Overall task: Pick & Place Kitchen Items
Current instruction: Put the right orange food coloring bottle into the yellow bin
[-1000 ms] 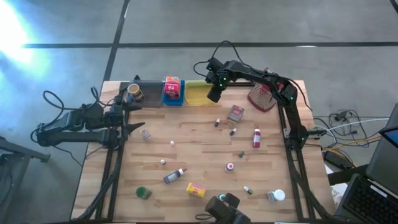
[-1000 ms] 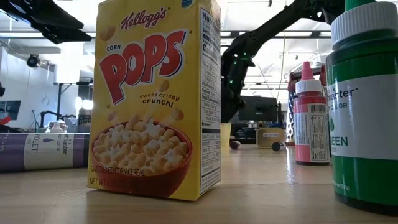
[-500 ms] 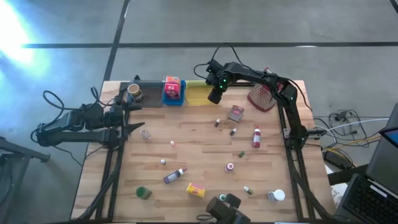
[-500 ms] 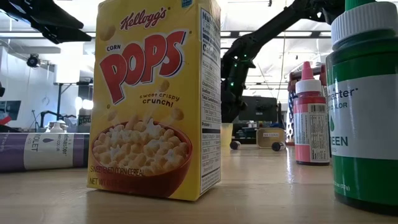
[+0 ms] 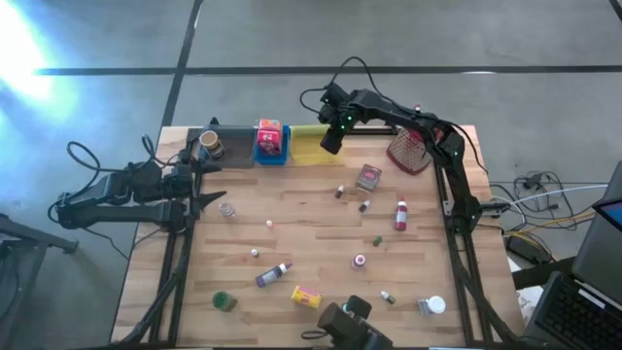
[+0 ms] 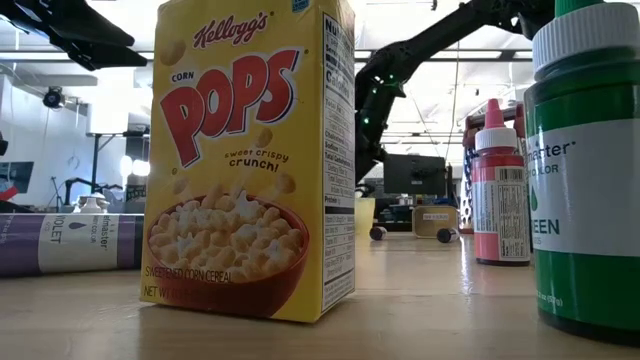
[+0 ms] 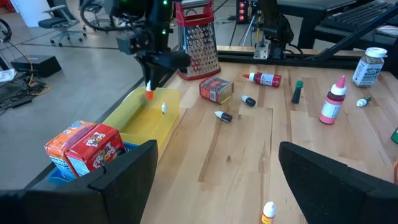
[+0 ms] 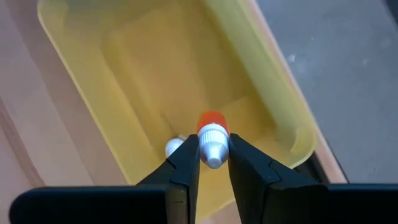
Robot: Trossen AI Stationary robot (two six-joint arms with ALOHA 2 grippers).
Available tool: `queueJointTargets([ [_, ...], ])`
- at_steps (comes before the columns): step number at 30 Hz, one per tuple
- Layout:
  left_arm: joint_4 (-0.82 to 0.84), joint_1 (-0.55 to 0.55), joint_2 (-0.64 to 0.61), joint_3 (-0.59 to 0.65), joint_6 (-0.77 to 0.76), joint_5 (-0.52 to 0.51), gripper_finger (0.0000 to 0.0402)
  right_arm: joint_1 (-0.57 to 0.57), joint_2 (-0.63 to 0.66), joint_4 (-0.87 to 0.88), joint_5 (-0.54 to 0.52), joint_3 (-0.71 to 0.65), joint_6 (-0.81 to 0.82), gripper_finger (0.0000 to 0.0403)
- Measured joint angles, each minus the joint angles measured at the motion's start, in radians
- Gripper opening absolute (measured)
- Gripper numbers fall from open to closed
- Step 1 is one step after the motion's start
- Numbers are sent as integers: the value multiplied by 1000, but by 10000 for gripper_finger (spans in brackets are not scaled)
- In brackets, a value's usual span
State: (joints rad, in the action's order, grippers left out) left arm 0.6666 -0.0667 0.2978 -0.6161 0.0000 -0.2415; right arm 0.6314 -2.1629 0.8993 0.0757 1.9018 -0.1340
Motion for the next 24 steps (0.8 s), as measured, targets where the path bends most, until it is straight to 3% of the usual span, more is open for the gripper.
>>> queueJointTargets([
  [10, 0, 0, 0, 0, 0, 0, 339, 9, -30, 9, 13, 96, 54, 66],
  [13, 0, 0, 0, 0, 0, 0, 339, -1, -139, 93, 34, 240, 80, 66],
  [16, 0, 0, 0, 0, 0, 0, 339, -31, -279, 267, -3, 452, -13, 66],
  [18, 1, 0, 0, 0, 0, 0, 339, -41, -260, 199, -6, 394, -34, 67],
  [24, 3, 0, 0, 0, 0, 0, 339, -5, -107, 278, -37, 265, 8, 63],
])
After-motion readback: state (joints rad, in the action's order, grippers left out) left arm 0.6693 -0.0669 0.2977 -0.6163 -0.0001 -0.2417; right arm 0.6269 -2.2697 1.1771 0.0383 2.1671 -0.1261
